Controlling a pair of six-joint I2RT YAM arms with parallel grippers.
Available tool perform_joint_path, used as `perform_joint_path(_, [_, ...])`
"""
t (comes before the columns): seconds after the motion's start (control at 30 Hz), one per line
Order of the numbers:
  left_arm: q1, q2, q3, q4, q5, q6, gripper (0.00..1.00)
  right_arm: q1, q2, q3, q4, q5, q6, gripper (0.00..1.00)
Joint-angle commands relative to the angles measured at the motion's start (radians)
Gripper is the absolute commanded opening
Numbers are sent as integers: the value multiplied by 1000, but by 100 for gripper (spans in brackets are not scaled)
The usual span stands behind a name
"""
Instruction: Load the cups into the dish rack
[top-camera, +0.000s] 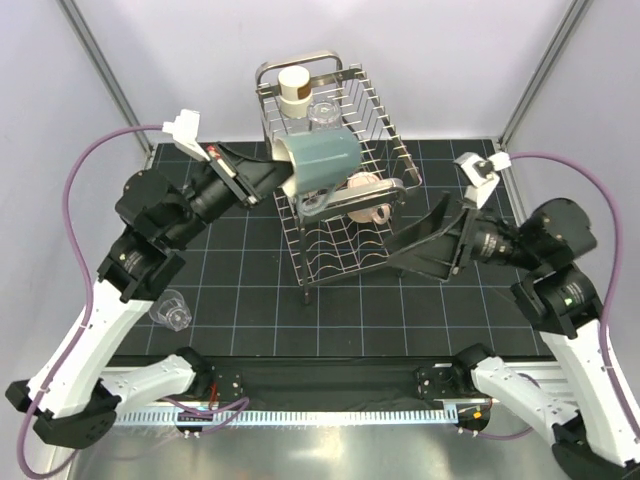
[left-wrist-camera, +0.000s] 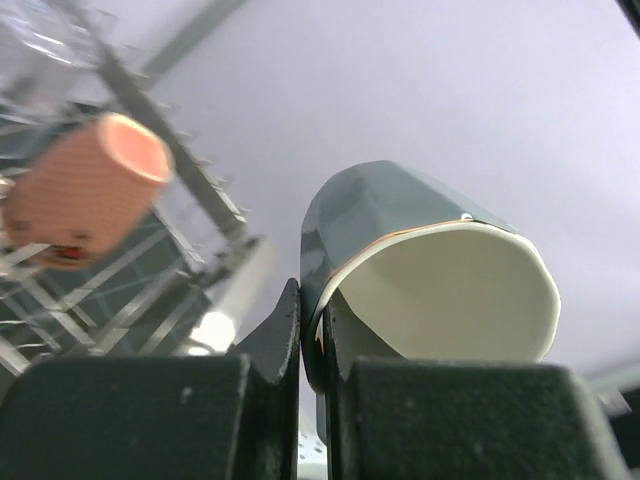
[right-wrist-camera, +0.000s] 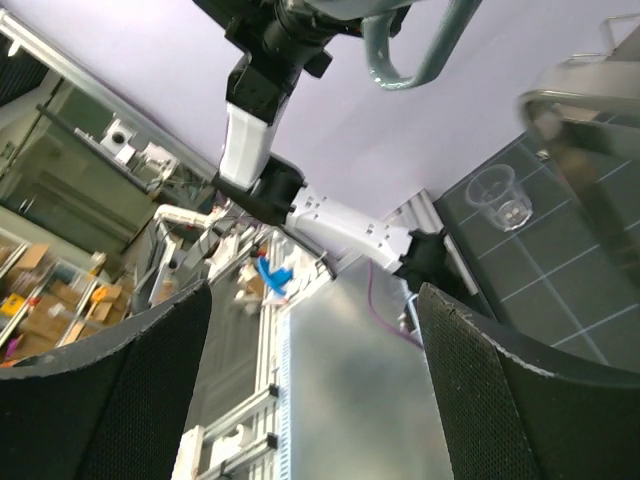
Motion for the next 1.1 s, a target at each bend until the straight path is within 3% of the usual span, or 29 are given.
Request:
perform_joint_path(0.0, [-126,-6,24,275,-71,22,1,163,37,35,44,178,-33,84])
perform_joint_path(0.13, [-214,-15,-20,351,-117,53,0,225,49,23,102,256,-32,84])
perform_joint_path(0.4, [-304,-39,-164,546,-166,-70,0,322,74,-51,324,391,-25,76])
perform_joint_path(0.6, [-334,-50,-246,651,-184,-114,0,369,78,-98,481,459,4,58])
perform_joint_path(0.8, [-352,-56,-284,698,-212,-134,0,397,78,-159,631,497,45,32])
perform_joint_path(0.83, [-355,-55,-287,700,-209,-142,0,400,81,-161,645,502,48,17])
perform_joint_path(0.9, [-363,-50,-298,704,-203,-145,0,402,86,-166,659,506,53,4])
perform_joint_path(1.03, [-364,-70,-313,653,-197,-137,1,403,68,-170,655,531,39,4])
perform_joint_path(1.07, [-364,-78,-315,631,-207,-124,6,403,59,-178,647,540,19,4])
